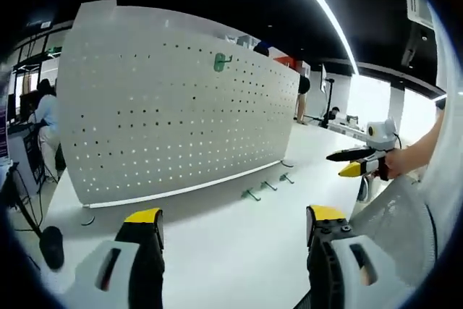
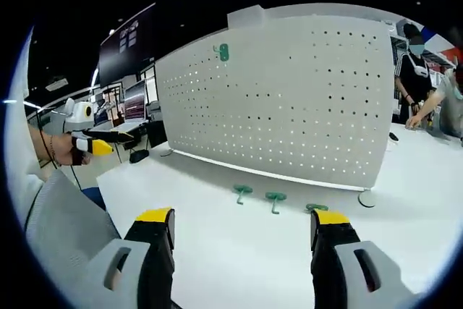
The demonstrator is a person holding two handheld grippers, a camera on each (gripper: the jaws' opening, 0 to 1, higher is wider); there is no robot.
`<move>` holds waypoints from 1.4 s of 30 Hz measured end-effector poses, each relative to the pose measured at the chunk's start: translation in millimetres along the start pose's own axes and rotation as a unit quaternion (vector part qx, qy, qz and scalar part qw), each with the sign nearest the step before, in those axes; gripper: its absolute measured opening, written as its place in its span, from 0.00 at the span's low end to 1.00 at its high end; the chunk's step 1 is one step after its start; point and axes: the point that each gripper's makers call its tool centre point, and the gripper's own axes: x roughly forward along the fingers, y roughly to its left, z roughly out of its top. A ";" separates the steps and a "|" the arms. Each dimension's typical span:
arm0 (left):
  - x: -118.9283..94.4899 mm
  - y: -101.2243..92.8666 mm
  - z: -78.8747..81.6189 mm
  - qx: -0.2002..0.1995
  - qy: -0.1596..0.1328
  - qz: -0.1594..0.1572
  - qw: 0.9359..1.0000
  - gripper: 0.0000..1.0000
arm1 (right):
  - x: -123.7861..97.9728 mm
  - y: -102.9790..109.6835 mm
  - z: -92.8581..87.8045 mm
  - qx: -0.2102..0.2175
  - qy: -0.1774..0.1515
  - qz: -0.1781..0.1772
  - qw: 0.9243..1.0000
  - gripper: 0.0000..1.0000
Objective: Insert the hook assembly into the mounting plate slot until the hook locks in place.
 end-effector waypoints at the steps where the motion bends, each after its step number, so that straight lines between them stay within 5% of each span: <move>1: -0.3 -0.2 -0.8 -0.002 0.001 0.000 1.000 0.83 | -0.5 -0.2 -0.2 0.001 0.000 -0.001 1.000 0.74; 9: 3.3 -6.1 0.0 0.000 0.006 -0.008 1.000 0.83 | -0.9 -0.9 -0.8 0.003 0.000 -0.003 1.000 0.74; 17: 26.9 -19.9 17.0 0.042 0.026 -0.064 0.997 0.84 | 0.1 0.1 -1.5 0.004 0.000 -0.001 1.000 0.74; 27: 60.7 -38.8 2.6 0.101 0.109 -0.138 0.979 0.86 | 0.7 0.6 -2.3 0.004 0.001 -0.002 1.000 0.74; 42: 93.3 -42.9 -12.2 0.164 0.188 -0.180 0.952 0.85 | 0.8 -1.5 -9.3 -0.002 0.019 -0.008 1.000 0.74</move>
